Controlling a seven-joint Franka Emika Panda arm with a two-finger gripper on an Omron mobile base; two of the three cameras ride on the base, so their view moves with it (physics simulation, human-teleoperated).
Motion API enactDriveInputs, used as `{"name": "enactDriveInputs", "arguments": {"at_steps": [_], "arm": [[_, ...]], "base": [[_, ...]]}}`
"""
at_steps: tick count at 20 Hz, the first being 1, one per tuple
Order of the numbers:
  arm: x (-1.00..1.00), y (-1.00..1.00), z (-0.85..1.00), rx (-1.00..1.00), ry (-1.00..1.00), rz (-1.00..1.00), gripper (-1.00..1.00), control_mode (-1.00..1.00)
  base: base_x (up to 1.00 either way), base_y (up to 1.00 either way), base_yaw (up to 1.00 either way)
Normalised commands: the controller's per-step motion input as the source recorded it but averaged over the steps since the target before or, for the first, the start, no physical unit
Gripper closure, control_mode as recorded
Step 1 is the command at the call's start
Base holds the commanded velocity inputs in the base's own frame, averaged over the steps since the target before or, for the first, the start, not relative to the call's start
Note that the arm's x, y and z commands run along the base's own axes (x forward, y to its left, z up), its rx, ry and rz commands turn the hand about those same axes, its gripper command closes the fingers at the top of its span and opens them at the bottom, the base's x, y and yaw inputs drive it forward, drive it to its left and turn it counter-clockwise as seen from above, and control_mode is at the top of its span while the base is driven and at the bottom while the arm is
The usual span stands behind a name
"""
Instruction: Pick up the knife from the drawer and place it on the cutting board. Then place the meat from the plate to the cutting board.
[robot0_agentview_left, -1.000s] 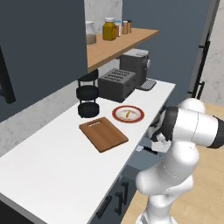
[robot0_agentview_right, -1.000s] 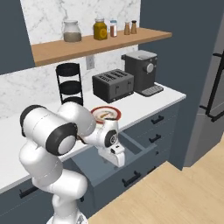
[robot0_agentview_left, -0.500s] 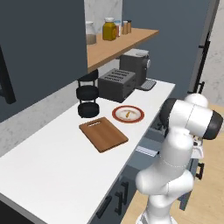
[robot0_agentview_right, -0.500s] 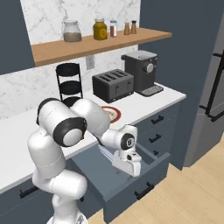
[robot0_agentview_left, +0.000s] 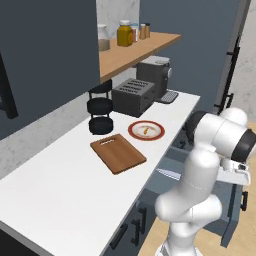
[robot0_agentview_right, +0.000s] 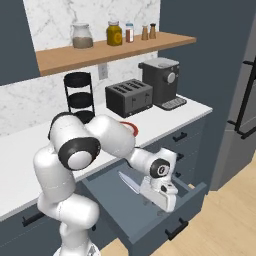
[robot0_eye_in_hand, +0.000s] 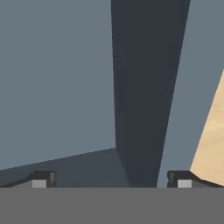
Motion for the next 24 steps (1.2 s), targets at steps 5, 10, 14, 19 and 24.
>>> {"name": "enactDriveInputs", "arguments": {"at_steps": [5, 10, 14, 19, 24], "arm": [[0.84, 0.49, 0.65, 0.00, -0.29, -0.10, -1.00, -1.00], [0.89, 0.25, -0.15, 0.00, -0.03, -0.41, -1.00, -1.00], [0.80, 0.00, -0.83, 0.00, 0.00, -0.44, -1.00, -1.00], [0.43, -0.09, -0.64, 0.00, -0.01, -0.29, -1.00, -1.00], [0.05, -0.50, -0.20, 0.00, -0.09, -0.10, -1.00, -1.00]], "base": [[0.00, 0.00, 0.00], [0.00, 0.00, 0.00], [0.00, 0.00, 0.00], [0.00, 0.00, 0.00], [0.00, 0.00, 0.00]]}}
